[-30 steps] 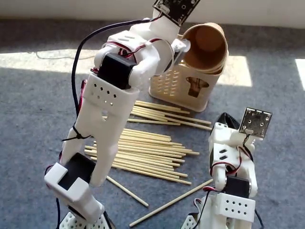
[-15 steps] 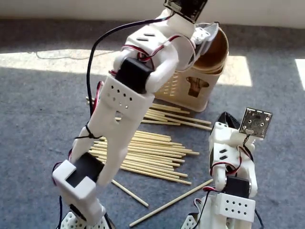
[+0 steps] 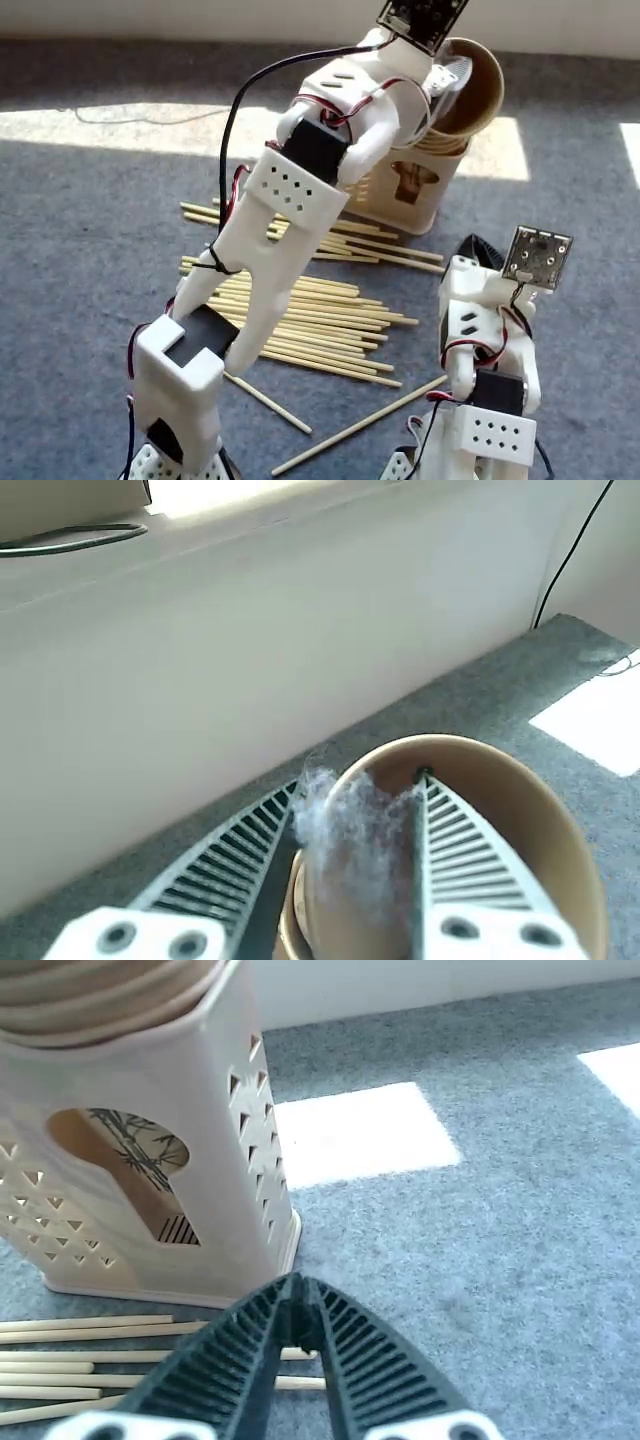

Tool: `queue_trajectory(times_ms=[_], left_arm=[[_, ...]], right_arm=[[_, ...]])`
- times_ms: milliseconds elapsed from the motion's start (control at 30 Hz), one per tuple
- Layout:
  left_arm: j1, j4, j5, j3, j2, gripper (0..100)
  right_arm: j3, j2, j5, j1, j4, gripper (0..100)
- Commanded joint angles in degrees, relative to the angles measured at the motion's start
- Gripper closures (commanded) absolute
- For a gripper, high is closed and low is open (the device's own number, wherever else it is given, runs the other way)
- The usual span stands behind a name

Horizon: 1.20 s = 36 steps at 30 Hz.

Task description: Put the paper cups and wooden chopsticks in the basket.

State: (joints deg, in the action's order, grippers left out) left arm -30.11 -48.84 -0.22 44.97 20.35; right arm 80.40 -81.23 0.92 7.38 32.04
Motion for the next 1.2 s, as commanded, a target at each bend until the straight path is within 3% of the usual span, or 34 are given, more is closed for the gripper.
queue_trajectory(times_ms=[0, 267, 600, 1167], left_arm=[[-0.75, 2.2, 0.18, 3.03, -0.57, 83], [0.22, 1.93, -0.53, 6.64, -1.1, 83], [0.4, 1.14, -13.1, 7.34, -0.48, 90], [-0.13, -1.85, -12.92, -1.98, -1.19, 90]], right_arm=[[-0.4, -0.48, -0.18, 0.48, -1.63, 98.9], [-0.4, -0.48, -0.18, 0.48, -1.63, 98.9], [-0.4, -0.48, -0.18, 0.48, -1.63, 98.9], [-0.4, -0.57, -0.18, 0.48, -1.63, 98.9]])
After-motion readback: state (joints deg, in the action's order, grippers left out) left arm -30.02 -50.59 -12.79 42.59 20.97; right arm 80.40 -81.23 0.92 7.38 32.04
